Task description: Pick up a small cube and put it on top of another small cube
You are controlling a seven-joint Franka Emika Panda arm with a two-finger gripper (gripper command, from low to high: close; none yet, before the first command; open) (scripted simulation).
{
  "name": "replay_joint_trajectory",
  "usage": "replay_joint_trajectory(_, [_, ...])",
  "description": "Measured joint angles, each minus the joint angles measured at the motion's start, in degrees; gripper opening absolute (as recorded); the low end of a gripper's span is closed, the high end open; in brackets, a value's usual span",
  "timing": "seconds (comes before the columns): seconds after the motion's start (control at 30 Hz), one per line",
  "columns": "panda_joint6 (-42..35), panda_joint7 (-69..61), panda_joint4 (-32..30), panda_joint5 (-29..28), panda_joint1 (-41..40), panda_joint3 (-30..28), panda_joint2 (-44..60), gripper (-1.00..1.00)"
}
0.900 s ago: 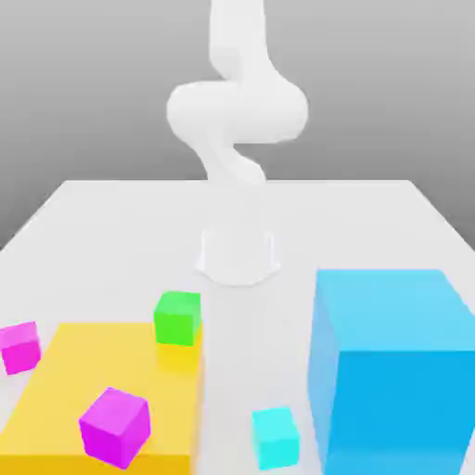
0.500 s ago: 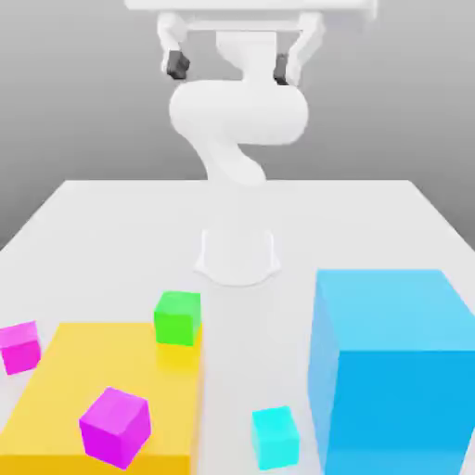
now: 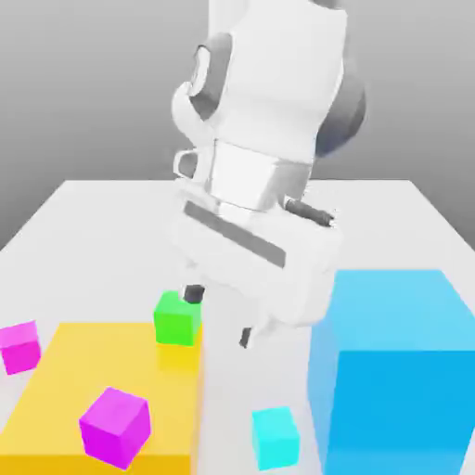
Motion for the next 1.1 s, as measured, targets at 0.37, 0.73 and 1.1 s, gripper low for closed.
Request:
replay_joint_trajectory(0.37, [8.1, 18.1, -3.9, 4.8, 1.3, 0.6, 12.4, 0.0])
replay_joint_trajectory(0.73, [18.4, 22.1, -2.6, -0.3, 5.4, -4.0, 23.3, -1.0])
replay_joint_trajectory(1.1, [13.2, 23.1, -4.0, 4.9, 2.9, -0.7, 18.2, -1.0])
